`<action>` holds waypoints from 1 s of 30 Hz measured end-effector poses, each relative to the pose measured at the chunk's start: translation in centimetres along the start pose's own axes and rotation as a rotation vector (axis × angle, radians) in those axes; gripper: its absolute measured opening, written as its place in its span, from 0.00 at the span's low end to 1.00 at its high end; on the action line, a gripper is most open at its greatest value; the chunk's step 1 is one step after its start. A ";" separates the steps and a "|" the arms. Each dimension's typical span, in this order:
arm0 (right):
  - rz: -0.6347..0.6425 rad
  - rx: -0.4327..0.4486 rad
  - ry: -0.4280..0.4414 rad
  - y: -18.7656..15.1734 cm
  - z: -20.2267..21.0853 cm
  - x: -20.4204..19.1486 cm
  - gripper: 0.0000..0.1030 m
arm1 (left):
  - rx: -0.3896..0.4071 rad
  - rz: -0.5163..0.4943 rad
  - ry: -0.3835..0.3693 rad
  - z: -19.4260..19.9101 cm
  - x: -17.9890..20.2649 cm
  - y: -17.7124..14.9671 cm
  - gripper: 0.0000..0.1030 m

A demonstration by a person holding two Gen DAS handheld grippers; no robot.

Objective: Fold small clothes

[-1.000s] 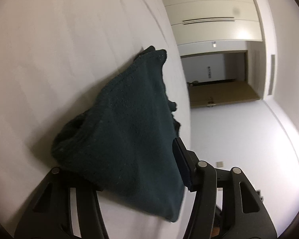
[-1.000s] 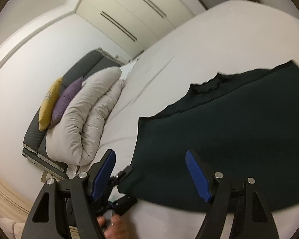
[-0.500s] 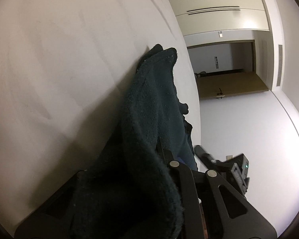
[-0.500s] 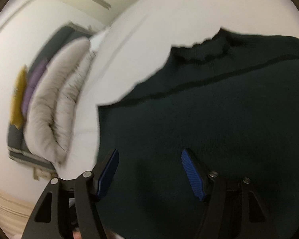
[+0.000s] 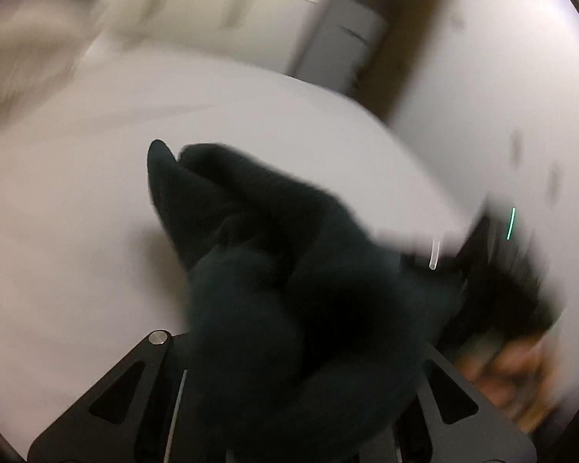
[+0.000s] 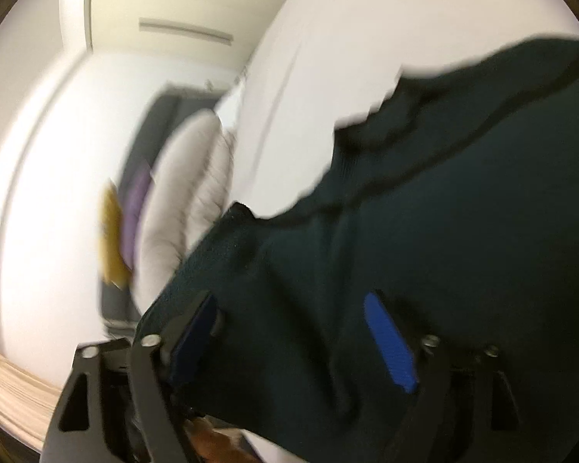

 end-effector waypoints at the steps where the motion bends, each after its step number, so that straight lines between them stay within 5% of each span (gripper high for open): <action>1: -0.043 -0.006 0.034 0.9 1.0 0.8 0.86 | -0.016 -0.127 0.044 -1.2 2.8 -0.6 0.11; 6: -0.080 -0.072 0.057 2.3 2.1 2.7 0.84 | -0.078 -0.315 0.102 -4.8 8.3 -4.4 0.11; 16: 0.061 -0.146 -0.130 2.4 -1.5 -0.1 0.83 | -0.047 -0.587 0.246 -4.6 13.0 -7.2 0.11; 20: 0.098 -0.175 -0.212 3.3 -2.8 -0.4 0.76 | -0.037 -0.618 0.246 -4.9 14.3 -7.3 0.11; 23: 0.123 -0.179 -0.242 3.9 -2.9 -0.4 0.59 | -0.035 -0.613 0.228 -4.1 13.9 -7.8 0.11; 26: 0.137 -0.109 -0.190 4.6 -2.1 -1.1 0.41 | -0.028 -0.614 0.224 -3.9 14.0 -7.9 0.11; 30: 0.168 -0.052 -0.159 5.1 -1.3 -1.2 0.37 | -0.025 -0.629 0.226 -3.8 14.1 -8.1 0.11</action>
Point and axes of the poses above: each gripper's, at about its wrist camera, not at the fingertips, and z roughly against the way its jaws point, x to its right, y to its top, the point moved 4 cm from there along -z, roughly the way its jaws point, and after that the axes turned 8 degrees about -z, right-handed, at the moved point
